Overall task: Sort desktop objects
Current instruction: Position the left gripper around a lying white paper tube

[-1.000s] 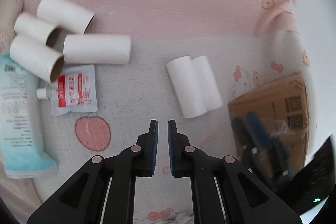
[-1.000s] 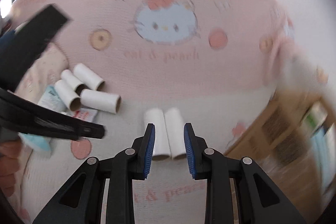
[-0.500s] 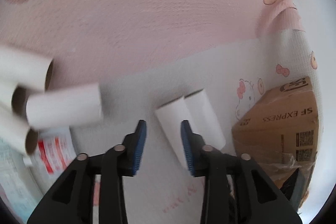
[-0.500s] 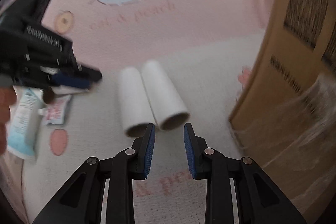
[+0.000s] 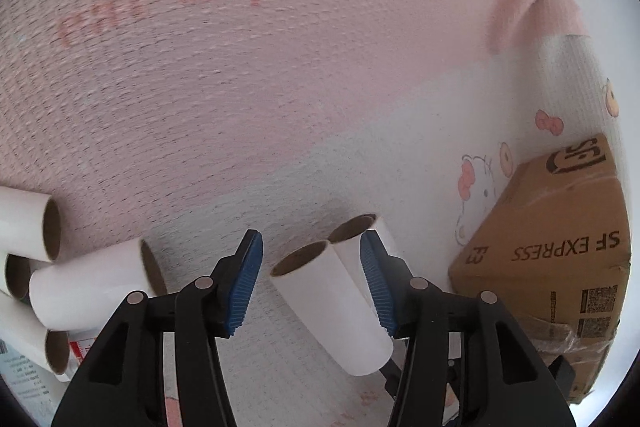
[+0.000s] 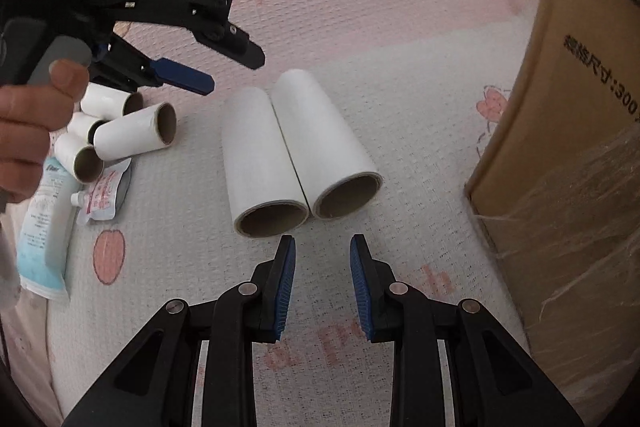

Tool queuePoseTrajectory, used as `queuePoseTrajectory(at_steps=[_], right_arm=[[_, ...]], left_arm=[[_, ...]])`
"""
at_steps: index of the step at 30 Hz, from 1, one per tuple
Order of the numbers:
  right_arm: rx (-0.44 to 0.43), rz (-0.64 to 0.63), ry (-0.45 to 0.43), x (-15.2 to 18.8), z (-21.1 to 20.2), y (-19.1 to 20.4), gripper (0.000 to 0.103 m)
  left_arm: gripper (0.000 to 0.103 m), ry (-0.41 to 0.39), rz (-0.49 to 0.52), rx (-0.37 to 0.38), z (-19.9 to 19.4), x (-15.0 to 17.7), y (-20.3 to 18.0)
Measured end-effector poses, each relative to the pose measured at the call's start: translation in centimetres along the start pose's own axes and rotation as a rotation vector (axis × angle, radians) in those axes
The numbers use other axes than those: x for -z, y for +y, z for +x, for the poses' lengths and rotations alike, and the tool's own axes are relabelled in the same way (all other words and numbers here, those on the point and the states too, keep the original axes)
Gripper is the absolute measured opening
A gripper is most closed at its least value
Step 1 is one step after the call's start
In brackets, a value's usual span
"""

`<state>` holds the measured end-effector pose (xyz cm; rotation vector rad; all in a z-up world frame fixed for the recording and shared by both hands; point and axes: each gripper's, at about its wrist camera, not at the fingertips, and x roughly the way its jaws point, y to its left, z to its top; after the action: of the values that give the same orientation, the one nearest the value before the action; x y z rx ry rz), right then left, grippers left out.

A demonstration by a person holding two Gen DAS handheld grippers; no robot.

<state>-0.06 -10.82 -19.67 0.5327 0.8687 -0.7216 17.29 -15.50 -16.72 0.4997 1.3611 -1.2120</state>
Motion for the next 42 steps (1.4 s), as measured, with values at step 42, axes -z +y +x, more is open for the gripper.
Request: queuePoseTrajectory(at_steps=[42], right_arm=[[-0.024,-0.054,0.064,0.7,-3.9,-3.5,0.024]], left_arm=[[0.055,0.083,0.182,-0.06,1.0,6.7,-5.1]])
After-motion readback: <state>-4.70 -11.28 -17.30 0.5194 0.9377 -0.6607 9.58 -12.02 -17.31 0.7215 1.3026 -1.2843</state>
